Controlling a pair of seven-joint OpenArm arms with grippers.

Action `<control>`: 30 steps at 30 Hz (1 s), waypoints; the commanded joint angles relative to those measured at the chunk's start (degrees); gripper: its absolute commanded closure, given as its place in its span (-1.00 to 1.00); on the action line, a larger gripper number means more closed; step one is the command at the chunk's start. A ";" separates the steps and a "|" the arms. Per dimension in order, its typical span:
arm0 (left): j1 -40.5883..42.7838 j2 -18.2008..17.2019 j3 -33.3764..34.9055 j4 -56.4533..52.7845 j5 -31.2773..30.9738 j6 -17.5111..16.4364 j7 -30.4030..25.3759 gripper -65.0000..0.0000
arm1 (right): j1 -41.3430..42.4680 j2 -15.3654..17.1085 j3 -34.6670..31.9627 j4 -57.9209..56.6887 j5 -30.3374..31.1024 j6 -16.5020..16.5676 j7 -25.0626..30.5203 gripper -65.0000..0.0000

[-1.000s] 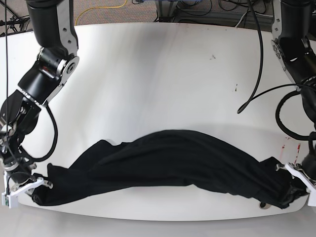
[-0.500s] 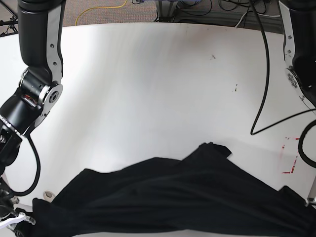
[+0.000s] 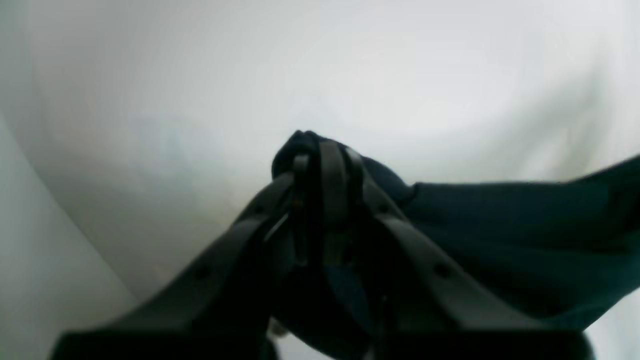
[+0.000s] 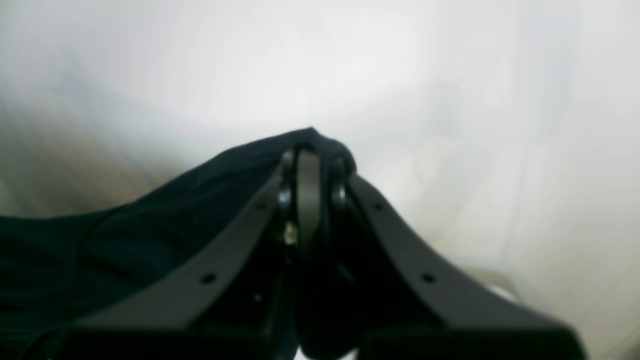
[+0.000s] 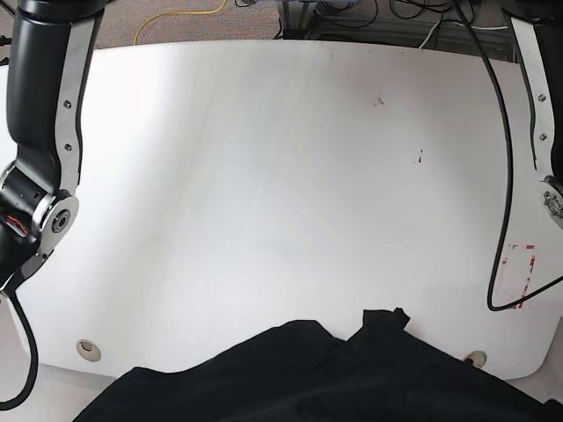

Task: Fold the T-shirt properly
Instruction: 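Lift the shirt with both grippers, stretching it between them, then lay the stretched shirt flat on the table with both grippers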

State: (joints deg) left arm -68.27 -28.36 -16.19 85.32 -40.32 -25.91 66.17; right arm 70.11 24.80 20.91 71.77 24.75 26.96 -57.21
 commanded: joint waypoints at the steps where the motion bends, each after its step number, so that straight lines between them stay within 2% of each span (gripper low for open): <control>1: -1.49 -0.26 1.64 0.26 -0.78 0.11 -1.60 1.00 | 0.97 0.65 -0.03 0.72 0.61 -0.10 0.64 0.96; 6: 3.96 -0.34 1.02 1.14 -1.31 -0.15 -1.51 1.00 | -5.45 0.92 0.50 3.79 0.61 -0.10 -0.42 0.96; 10: 9.06 -1.14 0.49 3.69 -1.31 -0.15 -1.42 1.00 | -13.71 1.62 0.76 9.51 0.70 -0.10 -0.42 0.96; 16: 18.91 -1.75 -0.74 8.44 -1.31 -0.15 -1.42 1.00 | -27.78 1.36 6.39 18.56 0.70 -0.10 -0.59 0.96; 22: 30.51 -1.66 -5.57 10.55 -1.31 -0.24 -1.60 1.00 | -39.82 -2.42 11.14 24.10 0.70 -0.10 -0.59 0.96; 30: 45.98 -1.49 -8.03 16.00 -3.60 -0.33 -1.60 1.00 | -54.41 -7.26 16.76 31.40 0.70 -0.10 -0.59 0.96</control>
State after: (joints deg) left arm -23.53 -28.91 -22.87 98.10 -41.43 -26.13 66.63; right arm 17.30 16.84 35.73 99.79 24.62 27.07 -60.10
